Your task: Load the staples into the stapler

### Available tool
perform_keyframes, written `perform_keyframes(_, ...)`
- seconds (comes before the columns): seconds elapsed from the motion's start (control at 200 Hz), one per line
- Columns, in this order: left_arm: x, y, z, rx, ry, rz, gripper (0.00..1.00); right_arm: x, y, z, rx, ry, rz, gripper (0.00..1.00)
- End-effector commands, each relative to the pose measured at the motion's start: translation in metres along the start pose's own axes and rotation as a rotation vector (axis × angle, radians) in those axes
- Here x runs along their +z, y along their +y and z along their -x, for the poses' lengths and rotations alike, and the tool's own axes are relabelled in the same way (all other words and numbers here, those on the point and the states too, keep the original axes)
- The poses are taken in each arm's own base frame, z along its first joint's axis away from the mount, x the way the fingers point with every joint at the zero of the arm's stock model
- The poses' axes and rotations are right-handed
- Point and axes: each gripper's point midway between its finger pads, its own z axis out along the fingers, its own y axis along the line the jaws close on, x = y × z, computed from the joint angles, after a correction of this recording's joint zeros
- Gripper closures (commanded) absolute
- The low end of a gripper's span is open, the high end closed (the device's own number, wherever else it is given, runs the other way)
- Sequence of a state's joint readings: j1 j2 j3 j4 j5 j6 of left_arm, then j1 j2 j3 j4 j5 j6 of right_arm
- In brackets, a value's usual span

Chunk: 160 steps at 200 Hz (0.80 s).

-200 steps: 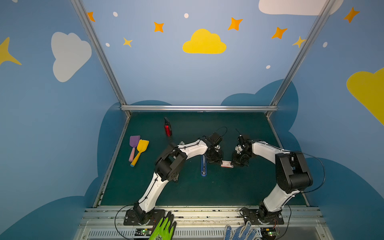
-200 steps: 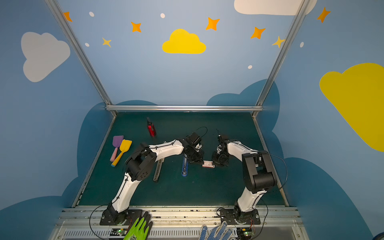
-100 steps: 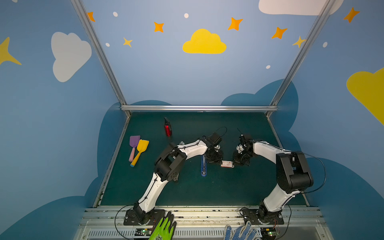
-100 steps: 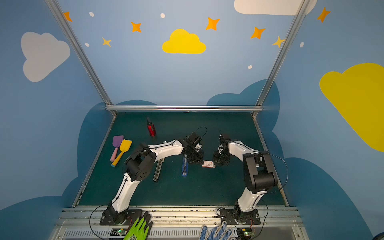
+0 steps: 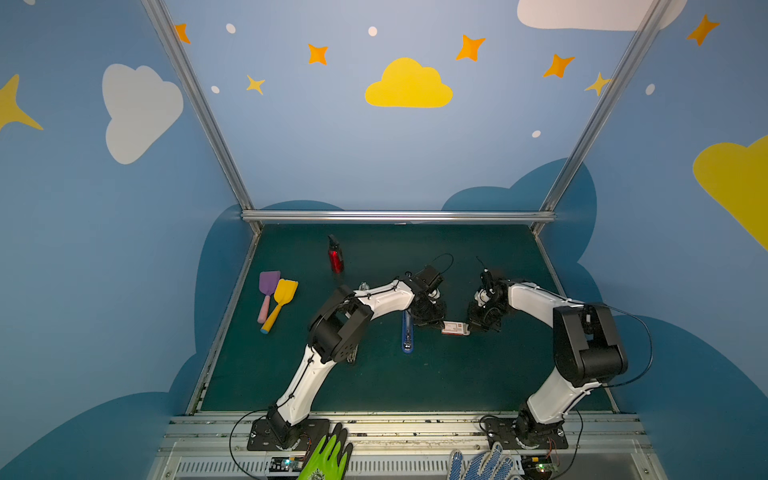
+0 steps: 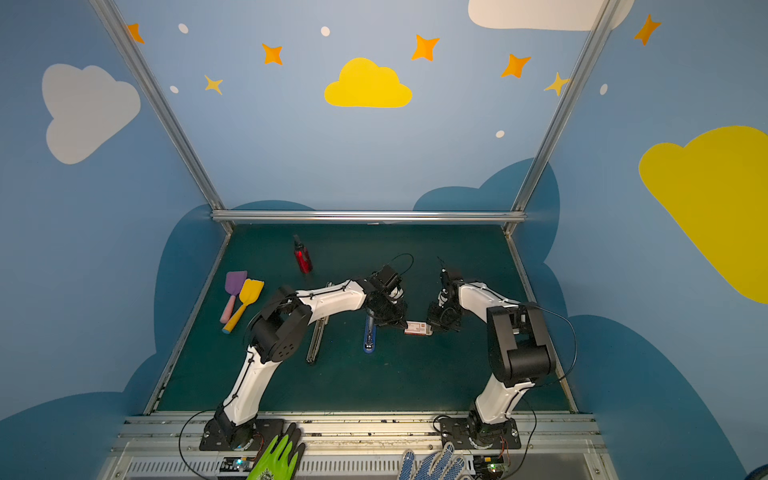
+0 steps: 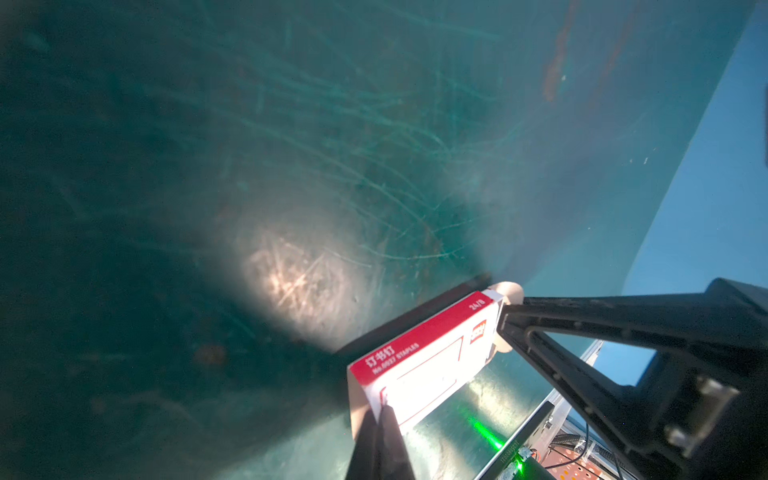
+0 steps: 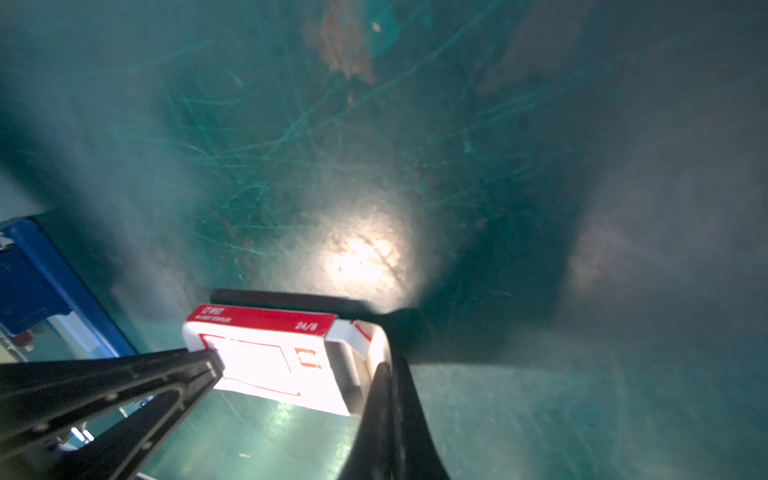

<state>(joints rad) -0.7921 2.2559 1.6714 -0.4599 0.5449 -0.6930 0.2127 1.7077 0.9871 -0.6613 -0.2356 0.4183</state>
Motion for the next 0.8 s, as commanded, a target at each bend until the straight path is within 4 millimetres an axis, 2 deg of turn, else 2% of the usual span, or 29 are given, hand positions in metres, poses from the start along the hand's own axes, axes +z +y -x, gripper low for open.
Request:
perform_keyframes(0.0, -0.014, -0.005, 0.000, 0.001, -0.013, -0.008, 0.96, -0.003, -0.015, -0.006, 0.026, 0.013, -0.044, 1.00)
perform_keyframes(0.796, -0.011, -0.002, -0.001, -0.005, -0.004, -0.008, 0.96, -0.005, -0.028, -0.001, 0.097, 0.027, -0.053, 1.00)
